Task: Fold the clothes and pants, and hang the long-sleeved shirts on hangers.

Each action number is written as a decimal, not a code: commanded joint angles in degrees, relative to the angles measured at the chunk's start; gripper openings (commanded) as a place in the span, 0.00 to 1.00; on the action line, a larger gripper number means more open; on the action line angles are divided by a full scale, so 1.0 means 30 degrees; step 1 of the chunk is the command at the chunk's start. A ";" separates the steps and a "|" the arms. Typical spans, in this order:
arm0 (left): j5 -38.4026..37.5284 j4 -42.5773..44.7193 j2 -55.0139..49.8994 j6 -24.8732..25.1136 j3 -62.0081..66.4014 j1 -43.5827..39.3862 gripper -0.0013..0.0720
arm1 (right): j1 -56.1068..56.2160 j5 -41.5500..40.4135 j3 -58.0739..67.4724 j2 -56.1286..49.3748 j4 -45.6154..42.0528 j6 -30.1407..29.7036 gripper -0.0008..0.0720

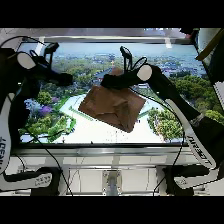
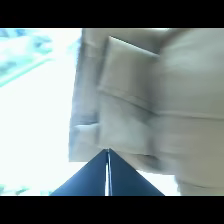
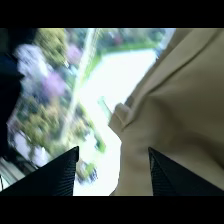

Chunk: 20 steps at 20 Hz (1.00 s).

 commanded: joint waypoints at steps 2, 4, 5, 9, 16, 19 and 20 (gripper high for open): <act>-0.0313 0.0153 0.0699 0.0044 -0.0007 0.1013 0.03 | 0.0532 -0.1625 0.1370 -0.0080 -0.0124 0.0051 0.69; -0.0452 0.0160 0.0699 0.0051 -0.0007 0.0962 0.03 | -0.0532 0.2113 0.2601 0.0168 -0.1938 0.0044 0.69; -0.0612 0.0153 0.0699 0.0342 -0.0007 0.0962 0.03 | -0.1268 0.4794 0.3133 0.0525 -0.3512 -0.0022 0.69; -0.0787 0.0153 0.0699 0.0474 -0.0007 0.0962 0.03 | -0.4102 1.2531 0.1005 0.3563 -1.0426 -0.0007 0.69; -0.1275 -0.0051 0.0699 0.0459 -0.0007 0.0954 0.03 | -0.9187 -0.3257 -1.7347 1.1970 -0.3009 0.4597 0.68; -0.1260 -0.0146 0.0699 0.0459 -0.0007 0.0954 0.03 | -1.2131 -0.2069 -2.1413 0.9799 0.9428 -0.4554 0.83; -0.1260 -0.0146 0.0699 0.0459 -0.0007 0.0954 0.03 | -1.2757 -0.1035 -2.1587 0.8612 1.2444 -0.7227 0.98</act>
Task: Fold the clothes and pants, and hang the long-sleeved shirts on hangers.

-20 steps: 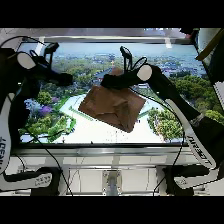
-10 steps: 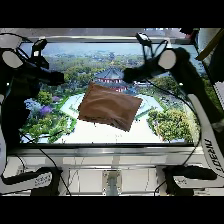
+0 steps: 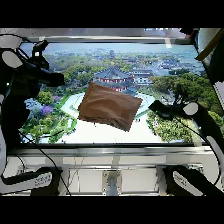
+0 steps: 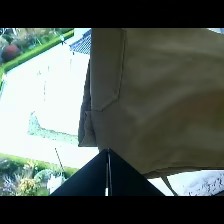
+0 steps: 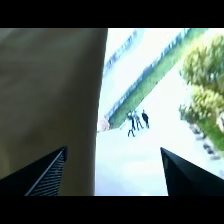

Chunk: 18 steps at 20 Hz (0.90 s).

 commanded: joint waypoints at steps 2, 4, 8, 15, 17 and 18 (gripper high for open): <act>-0.0036 -0.0124 0.0015 -0.0007 -0.0007 0.0007 0.03 | -0.2754 0.1938 -0.2914 -0.3934 1.3551 -0.9435 0.98; -0.0044 -0.0124 0.0015 -0.0007 -0.0007 0.0007 0.03 | -0.2419 0.2943 -0.2025 -0.6273 1.4535 -1.1060 0.98; -0.0073 -0.0189 0.0015 -0.0022 -0.0007 0.0007 0.03 | -0.0765 0.2973 -0.0444 -0.8706 1.6276 -1.3231 0.98; -0.0087 -0.0182 0.0015 -0.0590 -0.0007 0.0000 0.03 | 0.1326 0.1792 0.1494 -1.0513 1.6218 -1.3070 0.95; -0.0087 -0.0182 0.0015 -0.0590 -0.0007 0.0000 0.03 | 0.1967 0.1982 0.1821 -1.0790 1.6196 -1.3078 0.94; -0.0087 -0.0182 0.0015 -0.0590 -0.0007 0.0000 0.03 | 0.2339 0.2164 0.2098 -1.0819 1.6174 -1.3165 0.84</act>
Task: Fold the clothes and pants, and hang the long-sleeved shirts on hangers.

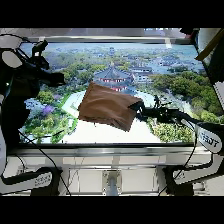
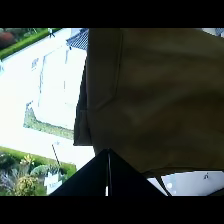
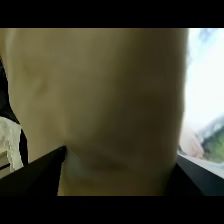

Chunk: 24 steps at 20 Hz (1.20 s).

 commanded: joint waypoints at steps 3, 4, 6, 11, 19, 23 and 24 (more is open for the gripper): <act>-0.0007 0.0007 0.0007 -0.0066 0.0000 -0.0007 0.03 | 0.1311 0.1224 0.2033 -0.0415 0.0073 -0.0262 0.27; -0.0007 0.0007 0.0015 -0.0066 0.0000 -0.0007 0.03 | 0.1013 0.1953 0.2769 -0.0342 0.0029 -0.0350 0.06; -0.0015 0.0007 0.0015 -0.0066 0.0000 -0.0007 0.03 | -0.0226 0.2718 0.4095 0.0284 -0.0255 -0.0270 0.07; -0.0015 0.0015 0.0029 -0.0066 0.0000 -0.0007 0.03 | -0.7140 0.3388 0.5493 0.3643 -0.2725 0.2448 0.07; 0.0007 0.0022 0.0029 -0.0066 0.0000 0.0007 0.03 | -2.3868 0.6710 0.5836 0.6710 -0.6441 0.3657 0.06; 0.0007 0.0007 0.0022 -0.0073 0.0000 -0.0007 0.03 | -2.9871 0.7016 0.5865 0.6688 -1.1817 0.3257 0.06; 0.0007 0.0015 0.0022 -0.0160 0.0000 -0.0007 0.03 | -3.0745 0.6972 0.5858 0.6659 -1.3814 0.3140 0.06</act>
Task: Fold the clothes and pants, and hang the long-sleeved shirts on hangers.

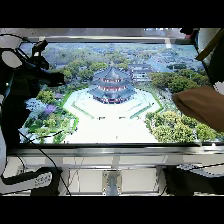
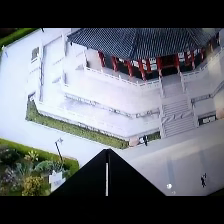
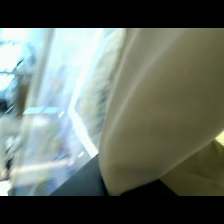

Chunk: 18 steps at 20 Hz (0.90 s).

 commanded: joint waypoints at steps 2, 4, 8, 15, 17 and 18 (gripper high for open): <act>0.0007 -0.0007 0.0000 -0.0437 -0.0007 -0.0007 0.03 | -0.4568 0.0000 0.0015 0.0036 -0.8160 -0.0495 0.06; 0.0007 -0.0007 0.0000 -0.0437 -0.0007 -0.0007 0.03 | -0.4524 -0.0073 0.0007 -0.0342 -0.9639 -0.0495 0.07; 0.0007 -0.0007 0.0000 -0.0437 -0.0007 -0.0007 0.03 | -0.4459 0.1719 0.0189 -0.0699 -1.1169 0.0605 0.78; -0.0051 -0.0022 -0.0022 -0.0437 -0.0007 -0.0007 0.03 | -0.4153 0.5727 0.4889 -0.0044 -0.5056 0.5406 0.76; -0.0058 0.0000 -0.0022 -0.0430 -0.0007 -0.0087 0.03 | -0.2361 0.5064 0.4794 0.0976 -0.0954 0.4896 0.32; -0.0058 0.0000 -0.0022 -0.0430 -0.0007 -0.0087 0.03 | -0.0532 0.4852 0.4765 0.1610 0.0481 0.4197 0.09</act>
